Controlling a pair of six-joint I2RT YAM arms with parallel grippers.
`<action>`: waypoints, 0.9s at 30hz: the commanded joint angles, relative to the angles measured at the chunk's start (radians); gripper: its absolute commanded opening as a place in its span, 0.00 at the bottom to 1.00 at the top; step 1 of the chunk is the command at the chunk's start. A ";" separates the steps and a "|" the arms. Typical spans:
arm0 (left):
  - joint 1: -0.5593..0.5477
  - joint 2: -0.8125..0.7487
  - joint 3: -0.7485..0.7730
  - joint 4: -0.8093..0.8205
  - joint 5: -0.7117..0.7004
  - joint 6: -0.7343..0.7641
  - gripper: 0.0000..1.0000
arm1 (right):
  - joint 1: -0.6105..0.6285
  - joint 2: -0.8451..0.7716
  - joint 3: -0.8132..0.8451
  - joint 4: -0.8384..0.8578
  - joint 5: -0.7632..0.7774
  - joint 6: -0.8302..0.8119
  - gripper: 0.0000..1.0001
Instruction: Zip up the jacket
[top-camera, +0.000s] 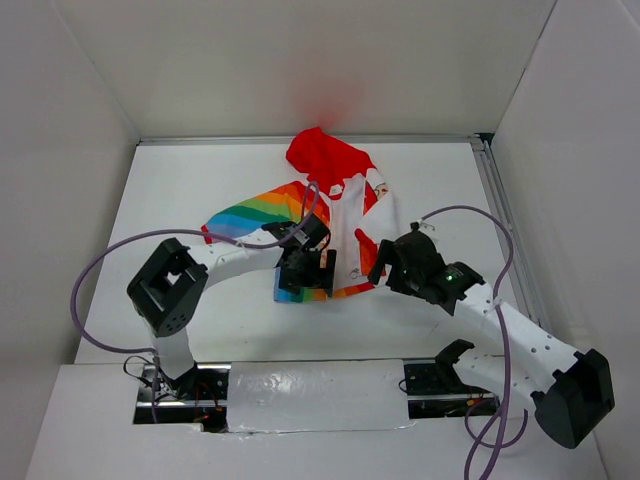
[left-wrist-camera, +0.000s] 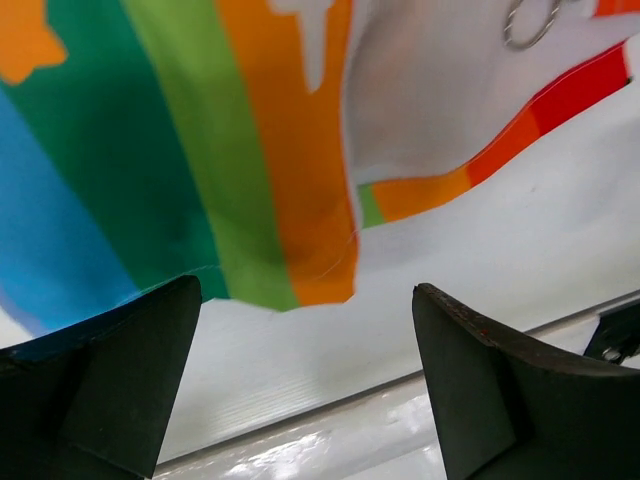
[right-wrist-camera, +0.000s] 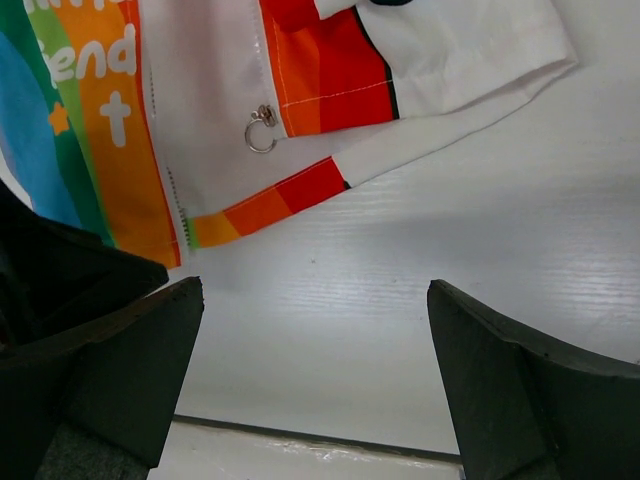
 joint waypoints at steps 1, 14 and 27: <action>-0.022 0.046 0.079 -0.054 -0.056 -0.035 0.99 | -0.006 -0.008 -0.020 0.060 -0.030 0.008 1.00; -0.065 0.135 0.173 -0.169 -0.121 -0.107 0.46 | -0.032 0.011 -0.051 0.077 -0.029 0.003 1.00; -0.065 0.016 0.160 -0.117 -0.070 -0.096 0.10 | -0.020 0.333 0.142 0.092 0.085 0.000 0.94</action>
